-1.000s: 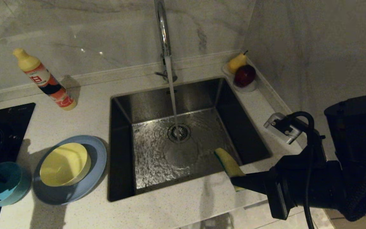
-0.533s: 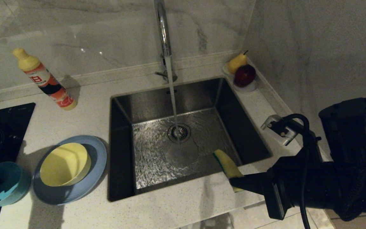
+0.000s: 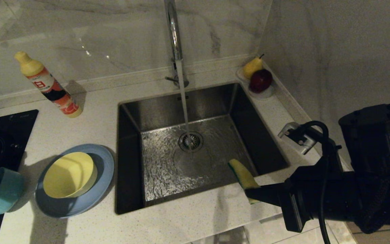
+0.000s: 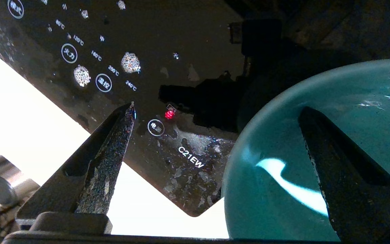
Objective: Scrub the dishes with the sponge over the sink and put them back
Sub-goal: Pick up a bowl and the sponge
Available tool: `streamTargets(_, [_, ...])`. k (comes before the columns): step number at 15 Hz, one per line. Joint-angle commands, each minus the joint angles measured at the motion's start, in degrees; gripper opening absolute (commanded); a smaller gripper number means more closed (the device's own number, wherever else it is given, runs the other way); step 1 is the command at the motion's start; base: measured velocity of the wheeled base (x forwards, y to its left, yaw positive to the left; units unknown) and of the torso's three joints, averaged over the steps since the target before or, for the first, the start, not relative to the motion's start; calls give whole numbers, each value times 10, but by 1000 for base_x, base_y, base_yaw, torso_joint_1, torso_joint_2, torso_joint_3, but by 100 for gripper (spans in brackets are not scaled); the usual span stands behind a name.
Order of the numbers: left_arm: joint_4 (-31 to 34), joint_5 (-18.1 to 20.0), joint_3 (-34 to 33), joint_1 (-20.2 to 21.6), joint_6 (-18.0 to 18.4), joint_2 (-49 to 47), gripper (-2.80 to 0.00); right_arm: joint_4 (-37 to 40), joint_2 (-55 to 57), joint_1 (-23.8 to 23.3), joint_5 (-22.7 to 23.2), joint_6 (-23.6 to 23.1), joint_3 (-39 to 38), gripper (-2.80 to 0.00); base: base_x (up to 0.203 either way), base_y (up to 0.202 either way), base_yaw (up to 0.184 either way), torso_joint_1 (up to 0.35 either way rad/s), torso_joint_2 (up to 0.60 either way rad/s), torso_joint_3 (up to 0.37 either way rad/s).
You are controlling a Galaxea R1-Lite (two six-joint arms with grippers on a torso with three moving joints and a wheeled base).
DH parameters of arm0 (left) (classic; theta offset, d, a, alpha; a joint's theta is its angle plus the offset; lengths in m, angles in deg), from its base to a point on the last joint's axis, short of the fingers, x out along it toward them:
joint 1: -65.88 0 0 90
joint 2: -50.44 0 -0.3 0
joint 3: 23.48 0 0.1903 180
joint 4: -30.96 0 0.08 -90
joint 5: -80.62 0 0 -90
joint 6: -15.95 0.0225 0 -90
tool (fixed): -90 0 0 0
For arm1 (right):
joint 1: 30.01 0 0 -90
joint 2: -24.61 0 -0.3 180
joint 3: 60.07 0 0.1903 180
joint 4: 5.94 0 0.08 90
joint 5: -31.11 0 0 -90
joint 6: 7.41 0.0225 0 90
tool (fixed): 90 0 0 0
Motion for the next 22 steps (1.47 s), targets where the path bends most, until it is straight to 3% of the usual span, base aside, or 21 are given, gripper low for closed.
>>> streamTargets(1, [0,0,3,0,-11,-3,0,1,1,0,1,1,1,-280,0,0,0,0,0,0])
streamTargets(5, [11,25,13,-1,-42,26,0,-1,-1,0,1,1,0,-280,0,0,0,0,0,0])
streamTargets(10, [97,97,58,-2,-76,54,0,-2,-5,0,2,1,-1,-280,0,0,0,0,0,0])
streamTargets(22, [96,100,48,-2,-74,4,0,-2,0,0,8,2,3,-280,0,0,0,0,0,0])
